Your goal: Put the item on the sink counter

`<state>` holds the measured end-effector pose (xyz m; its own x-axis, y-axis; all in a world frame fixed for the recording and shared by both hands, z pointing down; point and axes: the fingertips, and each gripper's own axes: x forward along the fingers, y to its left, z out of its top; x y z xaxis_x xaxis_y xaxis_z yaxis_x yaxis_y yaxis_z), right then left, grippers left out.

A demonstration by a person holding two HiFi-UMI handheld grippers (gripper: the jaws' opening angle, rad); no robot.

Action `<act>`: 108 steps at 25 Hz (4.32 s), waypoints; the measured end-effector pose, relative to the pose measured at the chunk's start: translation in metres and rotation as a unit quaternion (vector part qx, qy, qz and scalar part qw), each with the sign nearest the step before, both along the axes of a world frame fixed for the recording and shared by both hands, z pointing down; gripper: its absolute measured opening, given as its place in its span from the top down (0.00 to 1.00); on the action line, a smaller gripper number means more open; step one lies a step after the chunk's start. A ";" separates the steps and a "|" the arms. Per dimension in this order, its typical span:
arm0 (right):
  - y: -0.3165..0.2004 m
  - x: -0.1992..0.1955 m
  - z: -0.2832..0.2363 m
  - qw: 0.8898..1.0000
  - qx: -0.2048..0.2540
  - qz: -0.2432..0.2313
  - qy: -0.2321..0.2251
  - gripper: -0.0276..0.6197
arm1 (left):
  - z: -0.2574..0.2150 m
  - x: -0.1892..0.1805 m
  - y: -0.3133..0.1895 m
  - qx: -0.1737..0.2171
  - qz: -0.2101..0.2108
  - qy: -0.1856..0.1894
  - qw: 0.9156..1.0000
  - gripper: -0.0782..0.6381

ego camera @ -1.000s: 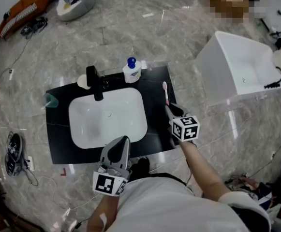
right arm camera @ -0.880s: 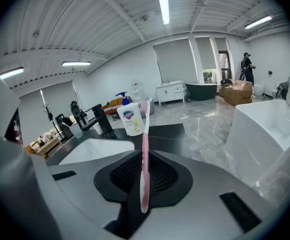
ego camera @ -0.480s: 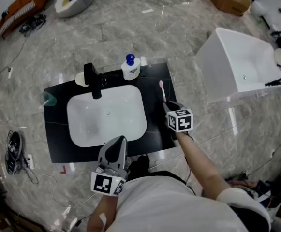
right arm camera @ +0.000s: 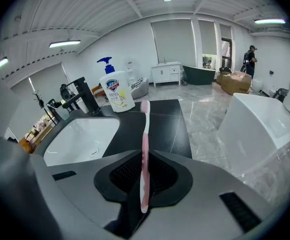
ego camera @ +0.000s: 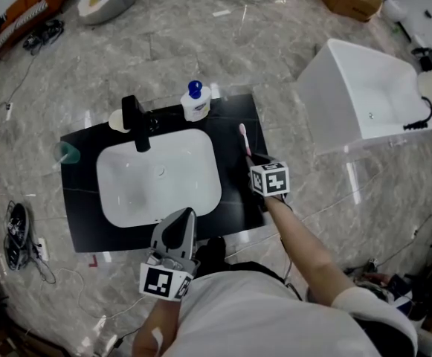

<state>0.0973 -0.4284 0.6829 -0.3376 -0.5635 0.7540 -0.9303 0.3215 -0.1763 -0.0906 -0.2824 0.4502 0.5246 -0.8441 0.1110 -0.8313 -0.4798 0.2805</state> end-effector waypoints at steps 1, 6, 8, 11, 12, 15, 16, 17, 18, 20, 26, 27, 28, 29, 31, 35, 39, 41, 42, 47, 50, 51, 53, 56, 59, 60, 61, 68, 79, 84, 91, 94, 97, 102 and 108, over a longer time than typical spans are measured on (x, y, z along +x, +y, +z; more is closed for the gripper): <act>0.000 0.000 0.001 1.000 -0.003 -0.002 0.003 0.86 | 0.000 0.000 0.000 0.000 0.000 0.001 1.000 0.89; -0.004 0.000 0.007 1.000 -0.016 -0.004 0.016 0.86 | 0.006 -0.006 0.000 -0.009 -0.009 0.007 1.000 0.89; -0.005 -0.002 0.009 1.000 -0.022 -0.005 0.015 0.86 | 0.006 -0.008 0.000 -0.008 -0.011 0.007 1.000 0.89; -0.006 -0.006 0.015 0.999 -0.033 -0.006 0.016 0.86 | 0.007 -0.011 -0.001 -0.007 -0.012 0.010 1.000 0.89; -0.006 -0.007 0.016 0.999 -0.037 -0.006 0.018 0.86 | 0.006 -0.012 -0.003 -0.006 -0.013 0.011 1.000 0.89; -0.008 -0.009 0.019 0.999 -0.046 -0.007 0.026 0.86 | 0.005 -0.014 -0.006 -0.001 -0.016 0.013 1.000 0.89; -0.008 -0.008 0.021 0.998 -0.050 -0.006 0.029 0.86 | 0.005 -0.015 -0.006 -0.003 -0.016 0.015 1.000 0.89; -0.008 -0.007 0.022 0.998 -0.054 -0.005 0.032 0.86 | 0.006 -0.016 -0.006 -0.004 -0.017 0.016 1.000 0.89; -0.008 -0.006 0.024 0.998 -0.057 -0.004 0.034 0.86 | 0.006 -0.017 -0.006 -0.005 -0.018 0.018 1.000 0.89; -0.007 -0.005 0.025 0.997 -0.062 -0.001 0.038 0.86 | 0.007 -0.019 -0.005 -0.007 -0.019 0.021 1.000 0.89; -0.007 -0.004 0.029 0.997 -0.067 0.004 0.048 0.86 | 0.007 -0.024 -0.009 -0.001 -0.022 0.024 0.999 0.89; -0.007 -0.004 0.029 0.996 -0.068 0.005 0.052 0.86 | 0.006 -0.024 -0.010 0.002 -0.022 0.023 0.999 0.89; -0.007 -0.003 0.029 0.996 -0.068 0.005 0.055 0.86 | 0.005 -0.024 -0.010 0.003 -0.022 0.023 0.999 0.89; -0.007 -0.003 0.029 0.996 -0.067 0.007 0.058 0.86 | 0.005 -0.024 -0.010 0.003 -0.022 0.025 0.999 0.89; -0.008 -0.002 0.029 0.996 -0.066 0.012 0.063 0.86 | 0.005 -0.023 -0.010 0.002 -0.021 0.028 0.999 0.89; -0.008 -0.004 0.029 0.995 -0.067 0.015 0.069 0.85 | 0.006 -0.020 -0.010 0.005 -0.014 0.023 1.000 0.89; -0.006 -0.004 0.028 0.996 -0.065 0.012 0.067 0.84 | 0.002 -0.017 -0.006 0.004 -0.011 0.018 1.000 0.89; -0.005 -0.005 0.028 0.996 -0.063 0.010 0.062 0.83 | -0.001 -0.015 -0.003 0.008 -0.010 0.010 1.000 0.89; -0.005 -0.005 0.029 0.996 -0.062 0.008 0.061 0.83 | -0.002 -0.014 -0.001 0.009 -0.009 0.007 1.000 0.89; -0.005 -0.009 0.026 0.996 -0.059 -0.007 0.060 0.79 | -0.004 -0.012 0.006 0.009 -0.016 0.005 1.000 0.89; -0.001 -0.009 0.025 0.997 -0.059 -0.007 0.056 0.78 | -0.005 -0.008 0.007 0.014 -0.014 0.005 1.000 0.89; 0.000 -0.008 0.024 0.997 -0.059 -0.009 0.057 0.78 | -0.004 -0.007 0.007 0.014 -0.012 0.007 1.000 0.89; 0.002 -0.006 0.022 0.996 -0.060 -0.012 0.061 0.77 | -0.004 -0.003 0.005 0.016 -0.007 0.010 1.000 0.89; 0.005 -0.004 0.016 0.996 -0.060 -0.017 0.063 0.77 | -0.006 0.002 0.000 0.020 -0.001 0.013 1.000 0.89; 0.005 0.000 0.008 0.996 -0.052 -0.017 0.064 0.77 | -0.007 0.010 -0.006 0.025 0.007 0.017 1.000 0.89; 0.004 0.002 0.006 0.997 -0.050 -0.016 0.063 0.77 | -0.008 0.013 -0.008 0.027 0.011 0.018 0.999 0.89; 0.004 0.003 0.004 0.997 -0.048 -0.016 0.062 0.78 | -0.008 0.015 -0.009 0.029 0.015 0.019 0.999 0.89; 0.008 0.007 -0.010 0.997 -0.036 -0.020 0.062 0.85 | -0.012 0.027 -0.006 0.031 0.027 0.018 0.999 0.89; -0.002 0.003 -0.056 0.999 0.024 -0.010 0.026 0.87 | -0.018 0.034 0.011 0.037 0.029 0.008 0.999 0.89; 0.008 0.001 -0.094 0.998 0.069 -0.001 -0.012 0.88 | -0.025 0.041 0.026 0.048 0.028 0.006 0.998 0.89; 0.036 -0.011 -0.147 0.990 0.127 -0.003 -0.058 0.88 | -0.031 0.046 0.052 0.058 0.025 0.001 0.998 0.89; 0.051 -0.015 -0.172 0.985 0.156 -0.010 -0.070 0.88 | -0.039 0.047 0.065 0.070 0.023 -0.002 0.997 0.89; 0.069 -0.016 -0.200 0.977 0.193 -0.012 -0.085 0.88 | -0.043 0.046 0.080 0.081 0.019 -0.007 0.997 0.89; 0.108 -0.013 -0.251 0.962 0.247 -0.011 -0.115 0.88 | -0.051 0.044 0.110 0.095 0.012 -0.011 0.995 0.89; 0.160 -0.004 -0.287 0.948 0.284 -0.008 -0.142 0.88 | -0.059 0.051 0.152 0.107 0.022 -0.016 0.994 0.89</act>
